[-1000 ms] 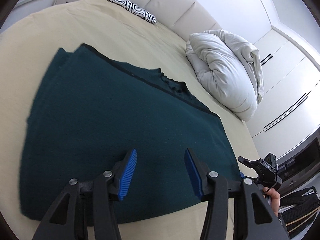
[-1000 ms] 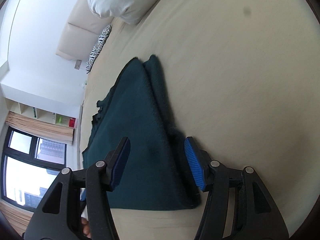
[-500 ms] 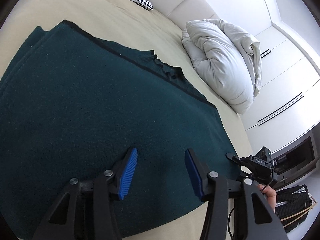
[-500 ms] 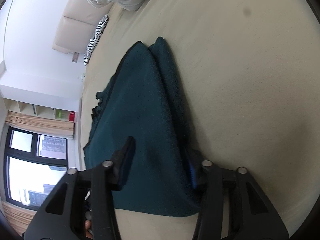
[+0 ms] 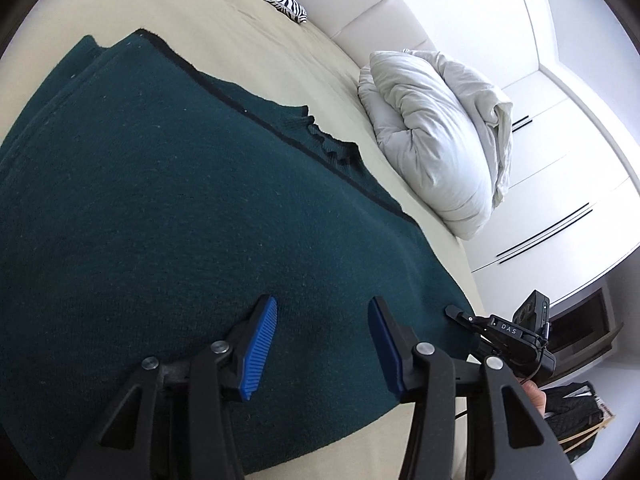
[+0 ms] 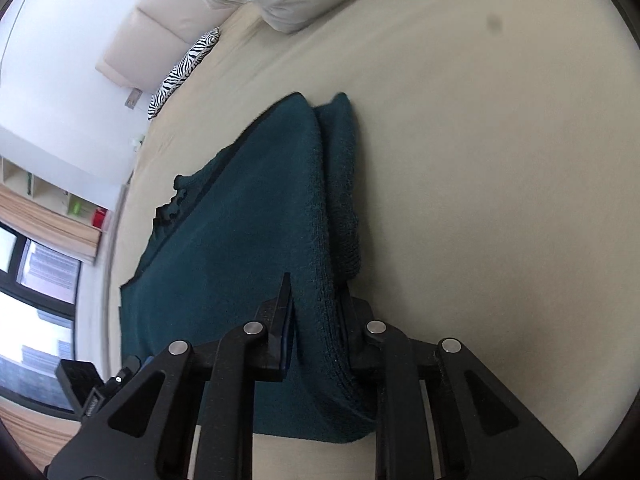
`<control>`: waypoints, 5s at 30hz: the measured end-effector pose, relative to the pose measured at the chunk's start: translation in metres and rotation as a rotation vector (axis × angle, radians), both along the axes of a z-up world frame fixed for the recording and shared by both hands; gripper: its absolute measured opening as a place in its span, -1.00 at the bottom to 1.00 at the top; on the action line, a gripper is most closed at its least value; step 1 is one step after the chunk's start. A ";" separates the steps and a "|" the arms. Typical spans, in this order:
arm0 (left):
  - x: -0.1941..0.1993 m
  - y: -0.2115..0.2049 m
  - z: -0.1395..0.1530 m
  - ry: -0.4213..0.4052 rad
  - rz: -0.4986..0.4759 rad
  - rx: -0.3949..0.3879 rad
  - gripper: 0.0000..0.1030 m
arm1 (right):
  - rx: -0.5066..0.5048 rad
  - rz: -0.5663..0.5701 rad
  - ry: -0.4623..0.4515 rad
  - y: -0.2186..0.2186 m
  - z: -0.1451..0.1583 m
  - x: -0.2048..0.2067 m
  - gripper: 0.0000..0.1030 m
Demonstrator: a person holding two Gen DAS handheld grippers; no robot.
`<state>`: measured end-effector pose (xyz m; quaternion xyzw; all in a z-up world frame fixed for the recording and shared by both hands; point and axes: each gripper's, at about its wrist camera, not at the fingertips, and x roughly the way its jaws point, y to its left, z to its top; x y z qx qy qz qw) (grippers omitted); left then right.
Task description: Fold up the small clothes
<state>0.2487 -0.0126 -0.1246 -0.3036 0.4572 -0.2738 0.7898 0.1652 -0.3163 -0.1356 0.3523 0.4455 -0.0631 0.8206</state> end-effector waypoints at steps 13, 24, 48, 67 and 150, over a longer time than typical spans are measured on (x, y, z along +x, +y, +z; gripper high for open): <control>0.016 0.083 0.014 0.035 0.166 -0.279 0.47 | -0.597 0.732 -0.099 0.288 0.057 0.063 -0.71; 0.069 0.028 0.023 0.138 0.014 -0.139 0.53 | -0.634 0.758 -0.127 0.302 0.048 0.046 -0.71; 0.076 0.088 0.033 0.140 0.012 -0.064 -0.77 | -0.319 0.603 -0.311 0.219 0.086 -0.047 0.09; 0.082 0.169 -0.010 0.224 0.137 -0.091 -0.71 | -0.338 0.888 -0.245 0.332 0.020 -0.016 0.08; 0.094 0.058 0.024 -0.171 0.023 0.527 -0.13 | 0.415 0.705 -0.215 0.055 0.009 0.100 0.03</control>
